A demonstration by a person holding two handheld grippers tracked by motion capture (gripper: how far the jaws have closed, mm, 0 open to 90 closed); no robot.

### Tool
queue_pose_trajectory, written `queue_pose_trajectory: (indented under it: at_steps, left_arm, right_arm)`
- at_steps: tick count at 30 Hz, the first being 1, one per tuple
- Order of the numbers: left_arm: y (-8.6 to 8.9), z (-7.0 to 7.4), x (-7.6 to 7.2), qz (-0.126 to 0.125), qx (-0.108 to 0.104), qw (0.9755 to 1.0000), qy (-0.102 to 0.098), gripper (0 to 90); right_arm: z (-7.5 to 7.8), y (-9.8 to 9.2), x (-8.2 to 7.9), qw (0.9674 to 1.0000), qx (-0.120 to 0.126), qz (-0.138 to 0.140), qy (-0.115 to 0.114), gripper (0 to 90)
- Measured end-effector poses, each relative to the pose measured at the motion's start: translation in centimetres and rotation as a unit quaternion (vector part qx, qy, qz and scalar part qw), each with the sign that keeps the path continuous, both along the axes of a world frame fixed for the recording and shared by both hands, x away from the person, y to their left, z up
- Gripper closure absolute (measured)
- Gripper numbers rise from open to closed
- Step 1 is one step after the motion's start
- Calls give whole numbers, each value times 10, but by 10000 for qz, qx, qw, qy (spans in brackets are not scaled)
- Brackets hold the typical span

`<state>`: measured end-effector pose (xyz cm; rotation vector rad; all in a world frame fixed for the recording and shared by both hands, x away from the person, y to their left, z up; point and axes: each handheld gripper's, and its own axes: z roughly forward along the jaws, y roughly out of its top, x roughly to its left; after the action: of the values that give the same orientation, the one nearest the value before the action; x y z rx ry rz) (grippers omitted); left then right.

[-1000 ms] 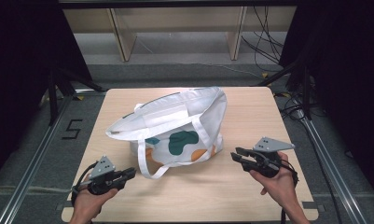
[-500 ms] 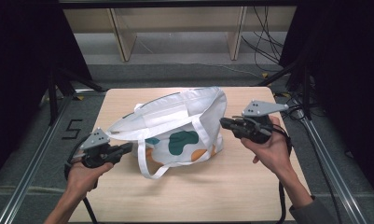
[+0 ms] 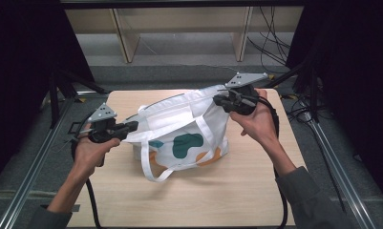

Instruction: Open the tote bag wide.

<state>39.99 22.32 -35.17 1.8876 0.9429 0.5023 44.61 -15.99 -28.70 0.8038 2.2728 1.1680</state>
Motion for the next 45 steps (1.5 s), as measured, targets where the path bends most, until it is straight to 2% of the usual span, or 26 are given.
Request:
queue_pose_trajectory:
  at_steps: [2, 4, 6, 7, 11, 12, 16, 17, 19, 20, 24, 28, 29, 30, 31, 32, 34, 35, 36, 37, 38, 39, 40, 43, 44, 45]
  left_arm:
    - [4, -14, 17, 140, -76, 9997, 193, 881]
    - [5, -20, 23, 239, -93, 9993, 256, 881]
    - [10, -36, 35, 320, -292, 9979, 481, 882]
    - [10, -39, 36, 338, -306, 9977, 510, 883]
    - [10, -41, 38, 330, -256, 9978, 524, 886]
    - [10, -38, 39, 342, -251, 9978, 507, 887]
    - [9, -34, 39, 350, -233, 9981, 459, 888]
    - [8, -33, 39, 369, -262, 9979, 456, 889]
    - [8, -33, 40, 340, -180, 9983, 442, 889]
    - [10, -33, 41, 307, -69, 9984, 467, 889]
    - [14, -43, 44, 439, -186, 9974, 543, 891]
    - [18, -56, 47, 462, -103, 9965, 689, 892]
    - [19, -62, 48, 481, -65, 9959, 760, 892]
    - [18, -73, 50, 487, -78, 9951, 853, 893]
    - [18, -73, 50, 487, -78, 9951, 853, 894]
    - [17, -84, 52, 400, 89, 9939, 1019, 894]
    - [13, -95, 53, 382, 156, 9931, 1102, 894]
    - [12, -100, 53, 445, 190, 9928, 1097, 894]
    - [12, -103, 53, 475, 46, 9931, 1075, 895]
    - [15, -103, 53, 434, 67, 9928, 1118, 895]
    - [17, -103, 52, 431, 341, 9927, 1070, 896]
    - [17, -103, 52, 431, 341, 9927, 1070, 895]
    - [18, -101, 51, 417, 469, 9916, 1132, 895]
    - [17, -95, 50, 405, 412, 9919, 1129, 893]
    - [15, -90, 48, 416, 122, 9929, 1107, 892]
    - [14, -86, 48, 376, 61, 9937, 1057, 891]
  right_arm:
    - [-9, 0, 9, 9998, -134, -140, 72, 870]
    - [-16, -2, 16, 9994, -221, -136, 221, 869]
    - [-24, -2, 20, 9989, -151, -315, 315, 858]
    - [-23, -4, 21, 9994, -126, -255, 199, 857]
    - [-12, 0, 11, 9997, 24, -177, 147, 871]
    - [0, 5, 10, 9998, 111, -112, -86, 874]
    - [11, 14, 10, 9996, 207, -124, -136, 889]
    - [12, 16, 13, 9998, 123, 7, -144, 895]
    - [7, 25, 18, 9999, -28, -33, -91, 900]
    - [4, 26, 22, 9998, -124, -47, -155, 900]
    - [-13, 23, 32, 9988, -347, -202, 277, 900]
    - [-35, 14, 39, 9958, -650, -325, 561, 900]
    - [-44, 11, 41, 9940, -743, -351, 727, 900]
    - [-66, 6, 43, 9909, -802, -429, 991, 900]
    - [-66, 6, 43, 9909, -802, -429, 991, 900]
    - [-89, 3, 44, 9880, -804, -426, 1250, 900]
    - [-110, 2, 46, 9849, -894, -443, 1412, 900]
    - [-121, 2, 45, 9814, -944, -457, 1606, 900]
    - [-132, 3, 44, 9795, -976, -460, 1700, 900]
    - [-143, 4, 43, 9783, -1104, -387, 1709, 900]
    - [-150, 6, 40, 9759, -997, -506, 1873, 900]
    - [-150, 6, 40, 9759, -997, -506, 1873, 900]
    - [-151, 3, 38, 9786, -903, -439, 1794, 900]
    - [-144, 2, 39, 9780, -942, -460, 1804, 900]
    - [-128, 1, 39, 9822, -850, -447, 1614, 900]
    - [-123, 1, 40, 9862, -729, -409, 1426, 900]
